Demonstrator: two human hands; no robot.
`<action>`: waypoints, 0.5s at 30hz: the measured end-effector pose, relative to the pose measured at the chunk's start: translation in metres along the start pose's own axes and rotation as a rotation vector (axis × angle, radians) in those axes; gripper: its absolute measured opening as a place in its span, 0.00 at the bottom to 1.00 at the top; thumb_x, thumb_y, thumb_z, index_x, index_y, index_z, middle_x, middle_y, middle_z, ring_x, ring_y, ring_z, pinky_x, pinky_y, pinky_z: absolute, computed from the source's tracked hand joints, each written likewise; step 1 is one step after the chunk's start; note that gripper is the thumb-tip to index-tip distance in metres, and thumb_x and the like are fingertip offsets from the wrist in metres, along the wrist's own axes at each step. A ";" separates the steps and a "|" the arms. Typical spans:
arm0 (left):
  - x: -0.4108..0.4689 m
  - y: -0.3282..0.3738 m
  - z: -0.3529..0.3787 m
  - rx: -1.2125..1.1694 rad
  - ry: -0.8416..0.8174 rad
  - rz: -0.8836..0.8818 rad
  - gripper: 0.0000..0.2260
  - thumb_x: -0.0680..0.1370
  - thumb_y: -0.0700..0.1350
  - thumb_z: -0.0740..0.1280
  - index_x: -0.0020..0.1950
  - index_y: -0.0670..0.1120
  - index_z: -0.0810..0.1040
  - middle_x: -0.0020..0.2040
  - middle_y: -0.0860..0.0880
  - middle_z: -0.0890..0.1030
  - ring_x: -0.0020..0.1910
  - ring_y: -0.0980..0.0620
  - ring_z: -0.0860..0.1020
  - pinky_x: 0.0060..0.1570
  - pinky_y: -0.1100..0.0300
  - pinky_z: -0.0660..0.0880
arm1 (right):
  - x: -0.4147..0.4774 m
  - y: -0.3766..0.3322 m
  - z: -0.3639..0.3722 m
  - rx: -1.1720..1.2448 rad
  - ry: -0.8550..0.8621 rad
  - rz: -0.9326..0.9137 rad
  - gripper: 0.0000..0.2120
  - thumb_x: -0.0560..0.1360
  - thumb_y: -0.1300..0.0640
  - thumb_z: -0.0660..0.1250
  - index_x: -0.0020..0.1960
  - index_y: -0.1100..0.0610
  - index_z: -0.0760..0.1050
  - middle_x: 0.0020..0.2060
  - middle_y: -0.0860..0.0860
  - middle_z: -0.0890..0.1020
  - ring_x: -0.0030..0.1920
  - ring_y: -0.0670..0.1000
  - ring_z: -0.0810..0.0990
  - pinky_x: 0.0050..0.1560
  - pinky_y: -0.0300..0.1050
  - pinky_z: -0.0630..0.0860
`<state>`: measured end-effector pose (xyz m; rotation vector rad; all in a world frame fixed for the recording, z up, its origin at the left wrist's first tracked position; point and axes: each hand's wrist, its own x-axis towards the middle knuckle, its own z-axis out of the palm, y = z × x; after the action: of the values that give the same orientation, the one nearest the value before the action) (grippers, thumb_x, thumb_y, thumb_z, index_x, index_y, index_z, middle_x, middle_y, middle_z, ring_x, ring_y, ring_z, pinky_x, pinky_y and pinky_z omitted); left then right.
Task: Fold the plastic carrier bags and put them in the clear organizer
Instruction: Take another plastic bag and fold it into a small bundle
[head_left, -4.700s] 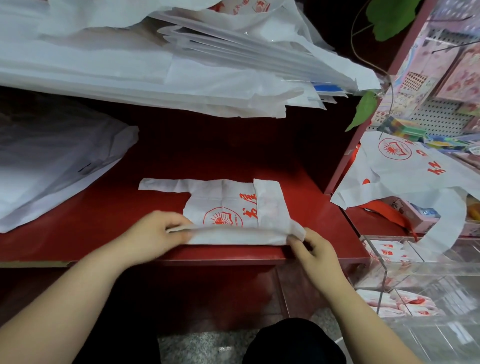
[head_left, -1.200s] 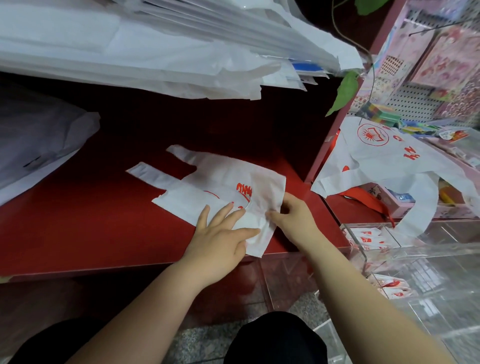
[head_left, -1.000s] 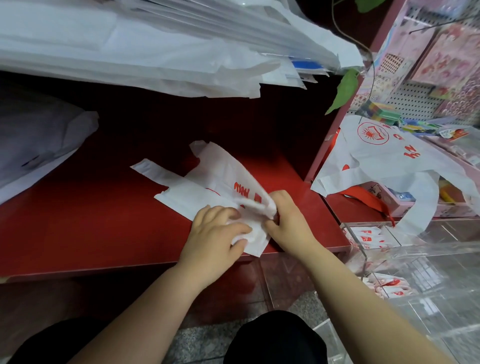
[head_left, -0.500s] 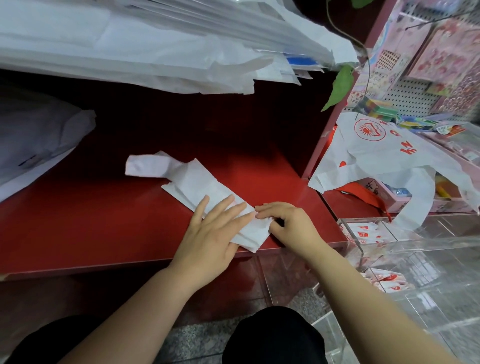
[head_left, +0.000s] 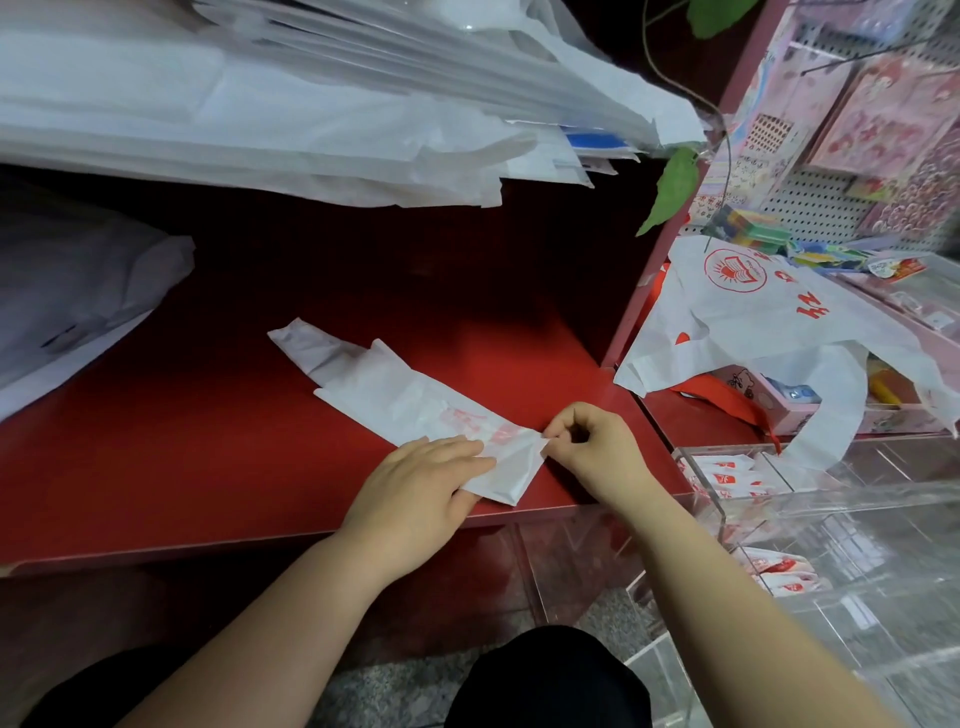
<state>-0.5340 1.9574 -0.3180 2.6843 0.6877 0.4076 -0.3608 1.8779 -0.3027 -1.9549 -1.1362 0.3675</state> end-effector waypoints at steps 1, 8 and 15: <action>0.000 0.002 -0.001 0.017 -0.023 0.000 0.19 0.81 0.53 0.53 0.73 0.58 0.60 0.74 0.61 0.56 0.73 0.63 0.51 0.67 0.69 0.40 | 0.001 -0.002 -0.001 0.027 0.003 0.009 0.15 0.71 0.69 0.66 0.32 0.51 0.72 0.30 0.42 0.74 0.30 0.38 0.73 0.34 0.27 0.67; 0.003 0.011 0.000 0.067 0.022 -0.061 0.18 0.82 0.53 0.49 0.72 0.57 0.63 0.73 0.59 0.59 0.72 0.59 0.55 0.65 0.66 0.44 | -0.008 -0.012 0.003 -0.034 0.015 0.097 0.04 0.75 0.54 0.66 0.49 0.52 0.74 0.35 0.40 0.75 0.44 0.45 0.75 0.53 0.38 0.66; 0.008 0.014 0.008 0.067 0.156 -0.057 0.13 0.77 0.49 0.62 0.59 0.50 0.79 0.56 0.53 0.77 0.56 0.48 0.72 0.54 0.60 0.61 | -0.012 -0.033 0.031 -0.329 0.075 -0.110 0.19 0.76 0.57 0.57 0.65 0.60 0.71 0.63 0.57 0.72 0.64 0.57 0.68 0.64 0.45 0.58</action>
<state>-0.5188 1.9474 -0.3184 2.7085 0.8346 0.5930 -0.4050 1.8919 -0.2984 -2.1546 -1.3128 0.0486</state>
